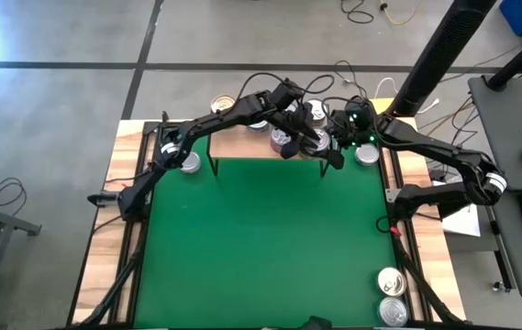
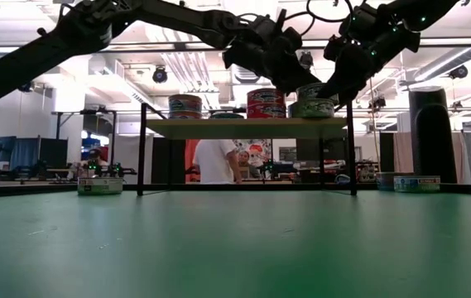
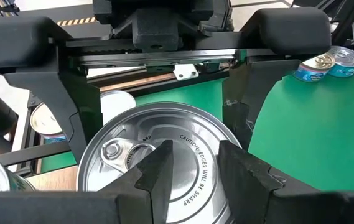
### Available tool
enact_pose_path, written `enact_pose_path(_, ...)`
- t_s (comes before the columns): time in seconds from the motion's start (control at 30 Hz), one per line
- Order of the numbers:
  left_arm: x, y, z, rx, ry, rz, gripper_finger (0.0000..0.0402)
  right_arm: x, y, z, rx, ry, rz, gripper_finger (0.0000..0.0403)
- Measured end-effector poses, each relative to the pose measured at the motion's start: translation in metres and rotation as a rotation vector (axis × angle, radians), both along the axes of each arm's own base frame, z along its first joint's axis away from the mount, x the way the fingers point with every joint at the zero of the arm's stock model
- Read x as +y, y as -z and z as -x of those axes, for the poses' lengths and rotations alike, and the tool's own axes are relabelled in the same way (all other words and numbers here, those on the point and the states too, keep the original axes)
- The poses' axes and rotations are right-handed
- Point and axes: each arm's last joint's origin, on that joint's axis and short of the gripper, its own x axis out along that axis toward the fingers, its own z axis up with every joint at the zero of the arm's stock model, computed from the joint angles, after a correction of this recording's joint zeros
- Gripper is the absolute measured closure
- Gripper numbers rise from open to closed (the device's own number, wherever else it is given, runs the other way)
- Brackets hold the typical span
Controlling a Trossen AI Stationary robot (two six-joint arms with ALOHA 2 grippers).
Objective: Stack canned seafood by type on shelf
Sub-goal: Stack the green tuna can on top of the green tuna can on the shelf
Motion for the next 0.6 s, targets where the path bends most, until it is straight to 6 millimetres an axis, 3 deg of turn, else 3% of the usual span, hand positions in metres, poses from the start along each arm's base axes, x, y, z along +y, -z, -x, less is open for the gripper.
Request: enact_pose_path(0.6,-0.0006,-0.0049,0.002,-0.009,-0.001,-0.014,0.0286,-0.0001,0.0,0.0,0.0,0.003,-0.001,0.0003)
